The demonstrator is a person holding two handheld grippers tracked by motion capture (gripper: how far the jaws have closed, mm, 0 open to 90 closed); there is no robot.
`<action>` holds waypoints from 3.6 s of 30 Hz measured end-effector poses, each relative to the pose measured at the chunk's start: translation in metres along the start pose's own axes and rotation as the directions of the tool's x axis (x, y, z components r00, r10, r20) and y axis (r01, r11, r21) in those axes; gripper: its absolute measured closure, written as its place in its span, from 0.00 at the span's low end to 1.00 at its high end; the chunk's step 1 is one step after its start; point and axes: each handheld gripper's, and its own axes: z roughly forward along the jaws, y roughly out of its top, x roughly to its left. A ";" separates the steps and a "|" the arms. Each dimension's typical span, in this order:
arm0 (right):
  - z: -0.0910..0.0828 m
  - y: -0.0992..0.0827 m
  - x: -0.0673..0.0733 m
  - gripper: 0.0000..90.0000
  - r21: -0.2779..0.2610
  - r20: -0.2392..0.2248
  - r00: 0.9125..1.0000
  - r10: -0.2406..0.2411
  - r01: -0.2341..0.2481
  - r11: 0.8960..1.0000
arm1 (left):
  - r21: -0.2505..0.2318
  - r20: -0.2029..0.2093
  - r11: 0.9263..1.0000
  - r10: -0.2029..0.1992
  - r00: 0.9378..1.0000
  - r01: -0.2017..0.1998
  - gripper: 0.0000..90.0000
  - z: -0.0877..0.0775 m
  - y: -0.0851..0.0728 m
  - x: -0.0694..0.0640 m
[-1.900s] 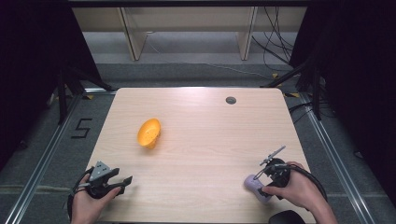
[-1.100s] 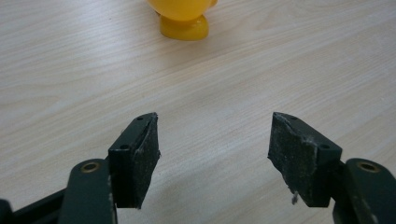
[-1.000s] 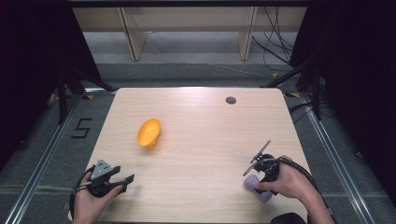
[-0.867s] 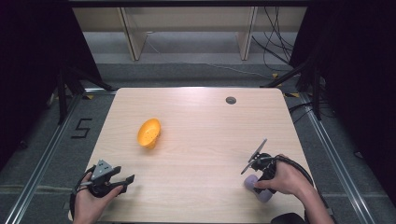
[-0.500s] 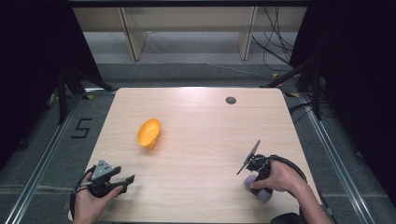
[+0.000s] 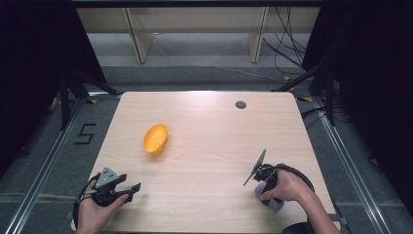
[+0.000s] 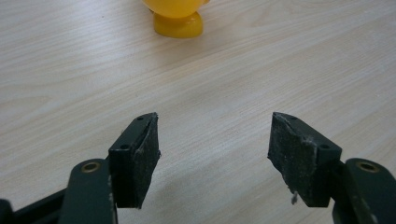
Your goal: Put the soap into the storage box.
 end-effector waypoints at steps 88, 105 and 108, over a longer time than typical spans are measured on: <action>-0.022 -0.022 0.084 0.56 -0.219 0.910 0.400 -0.104 0.681 0.699 | -0.120 0.059 0.991 0.067 0.996 -0.060 0.37 0.000 0.018 -0.018; -0.026 -0.013 0.105 0.56 -0.192 0.932 0.345 -0.114 0.735 0.650 | -0.231 0.151 0.963 0.174 0.973 -0.137 0.36 0.002 0.059 -0.051; -0.026 -0.012 0.107 0.56 -0.208 0.928 0.357 -0.107 0.734 0.647 | -0.253 0.168 0.958 0.183 0.968 -0.138 0.36 0.006 0.067 -0.057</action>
